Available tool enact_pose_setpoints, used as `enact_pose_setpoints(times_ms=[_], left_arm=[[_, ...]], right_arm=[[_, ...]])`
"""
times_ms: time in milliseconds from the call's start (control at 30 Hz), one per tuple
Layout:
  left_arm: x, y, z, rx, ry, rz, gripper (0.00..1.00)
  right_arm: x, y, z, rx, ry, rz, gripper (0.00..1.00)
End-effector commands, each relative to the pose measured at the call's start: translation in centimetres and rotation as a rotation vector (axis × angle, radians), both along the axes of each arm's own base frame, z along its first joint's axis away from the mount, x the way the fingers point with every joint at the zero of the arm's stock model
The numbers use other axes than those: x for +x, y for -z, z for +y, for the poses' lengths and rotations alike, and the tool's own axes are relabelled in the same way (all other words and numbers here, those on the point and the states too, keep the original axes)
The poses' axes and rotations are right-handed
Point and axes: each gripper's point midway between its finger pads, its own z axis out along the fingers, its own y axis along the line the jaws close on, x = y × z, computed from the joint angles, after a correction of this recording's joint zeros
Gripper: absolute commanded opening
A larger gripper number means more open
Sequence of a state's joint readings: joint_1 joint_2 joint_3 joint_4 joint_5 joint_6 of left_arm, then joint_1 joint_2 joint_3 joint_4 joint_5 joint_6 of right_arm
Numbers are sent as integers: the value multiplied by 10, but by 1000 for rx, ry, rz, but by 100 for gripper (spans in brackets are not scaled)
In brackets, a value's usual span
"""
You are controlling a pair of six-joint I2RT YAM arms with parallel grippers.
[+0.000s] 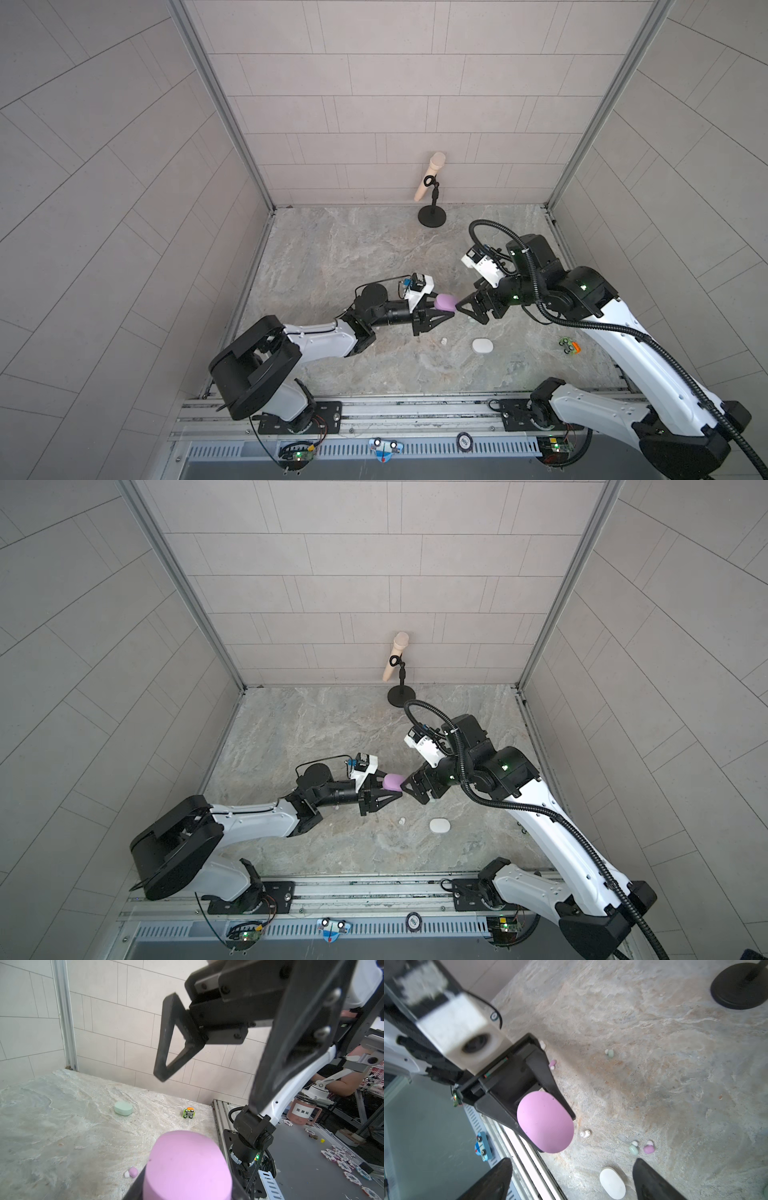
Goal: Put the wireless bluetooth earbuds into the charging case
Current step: 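Swing the pink lid open with the right gripper while the left holds the base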
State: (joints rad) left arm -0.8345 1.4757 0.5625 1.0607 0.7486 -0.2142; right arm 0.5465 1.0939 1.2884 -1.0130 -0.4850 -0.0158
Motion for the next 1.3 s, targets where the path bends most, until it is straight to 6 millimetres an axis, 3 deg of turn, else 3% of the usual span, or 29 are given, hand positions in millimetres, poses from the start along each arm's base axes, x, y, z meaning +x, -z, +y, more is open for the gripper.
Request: enact_pose_setpoints(times_ms=[0,567,933,1267], left_arm=[[-7,-15,-2,-37,41,-42,26],[-16,-16,0,-21,50,-79,24],[-23,-16,-1,-10,73,-84,24],[-25,-20,0,-21,80,-80,23]], right_arm=[[-9,11,3,-87,-106,-7,92],[13,17,4,-151,-49,-34,86],[35,-3,-7,-161,64,-148,83],[40,-14,-12,-151,116,-177,85]])
